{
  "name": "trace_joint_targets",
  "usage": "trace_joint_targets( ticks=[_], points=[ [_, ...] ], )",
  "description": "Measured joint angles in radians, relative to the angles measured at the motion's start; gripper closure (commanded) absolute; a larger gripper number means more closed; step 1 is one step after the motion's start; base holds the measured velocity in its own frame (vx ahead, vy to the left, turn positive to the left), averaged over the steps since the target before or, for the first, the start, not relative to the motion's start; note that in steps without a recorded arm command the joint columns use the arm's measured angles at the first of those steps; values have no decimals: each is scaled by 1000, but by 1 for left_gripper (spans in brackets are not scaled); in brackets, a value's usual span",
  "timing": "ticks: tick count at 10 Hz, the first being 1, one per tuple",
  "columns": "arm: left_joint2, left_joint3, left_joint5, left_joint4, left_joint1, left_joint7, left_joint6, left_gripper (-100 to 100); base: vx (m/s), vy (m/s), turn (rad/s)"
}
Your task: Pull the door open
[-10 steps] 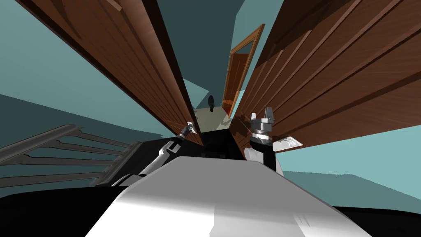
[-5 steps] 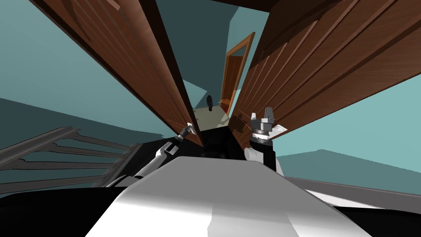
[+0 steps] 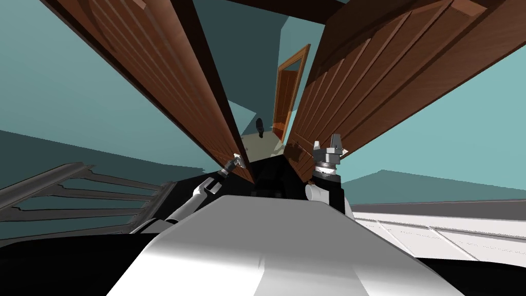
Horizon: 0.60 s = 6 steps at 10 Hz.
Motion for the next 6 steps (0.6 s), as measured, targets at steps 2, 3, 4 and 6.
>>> trace_joint_targets(
  ticks=[2, 3, 4, 6],
  points=[
    [14, -6, -4, 15, -3, 11, -29, 100, -179, 126, -118],
    [21, -9, -6, 22, 0, 16, -40, 100, -166, 120, -99],
    [27, -11, -8, 25, 3, 20, -51, 100, -162, 109, -92],
    [34, -14, -10, 36, 2, 27, -70, 100, -154, 141, -107]
  ],
)
